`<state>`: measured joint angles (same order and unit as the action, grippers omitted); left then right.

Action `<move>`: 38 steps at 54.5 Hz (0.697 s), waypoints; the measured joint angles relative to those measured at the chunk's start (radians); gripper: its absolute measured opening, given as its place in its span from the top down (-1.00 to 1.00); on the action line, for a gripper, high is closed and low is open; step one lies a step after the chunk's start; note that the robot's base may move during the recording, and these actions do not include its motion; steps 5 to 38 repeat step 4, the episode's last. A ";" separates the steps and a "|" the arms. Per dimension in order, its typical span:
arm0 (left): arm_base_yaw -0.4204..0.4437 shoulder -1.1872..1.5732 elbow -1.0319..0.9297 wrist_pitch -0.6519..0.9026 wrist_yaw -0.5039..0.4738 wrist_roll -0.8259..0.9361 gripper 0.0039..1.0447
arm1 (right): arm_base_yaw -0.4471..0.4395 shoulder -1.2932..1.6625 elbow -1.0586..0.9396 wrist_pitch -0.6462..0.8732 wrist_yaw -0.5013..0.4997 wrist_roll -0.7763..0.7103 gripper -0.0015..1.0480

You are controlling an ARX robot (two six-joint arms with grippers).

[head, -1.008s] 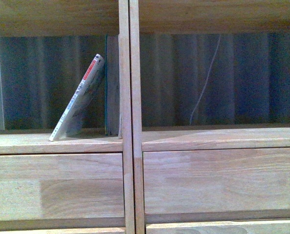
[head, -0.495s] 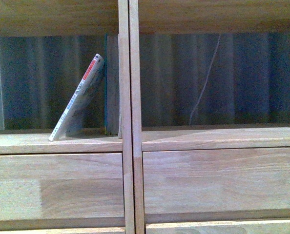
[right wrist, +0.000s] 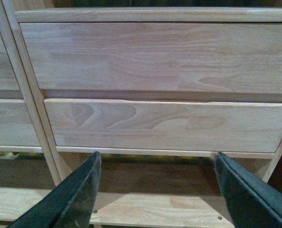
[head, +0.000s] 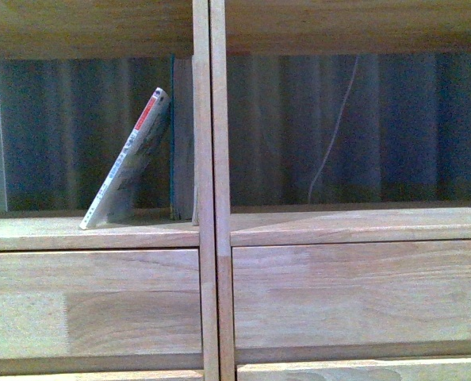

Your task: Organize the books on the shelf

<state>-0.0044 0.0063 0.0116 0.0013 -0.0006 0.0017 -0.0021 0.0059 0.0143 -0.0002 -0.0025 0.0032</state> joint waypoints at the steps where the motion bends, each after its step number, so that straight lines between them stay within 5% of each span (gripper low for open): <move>1: 0.000 0.000 0.000 0.000 0.000 0.000 -0.23 | 0.000 0.000 0.000 0.000 0.000 0.000 -0.51; 4: 0.000 0.000 0.000 0.000 0.000 0.000 -0.40 | 0.000 0.000 0.000 0.000 0.000 0.000 -0.66; 38: 0.000 0.000 0.000 0.000 0.000 0.000 -0.40 | 0.000 0.000 0.000 0.000 0.000 0.000 -0.66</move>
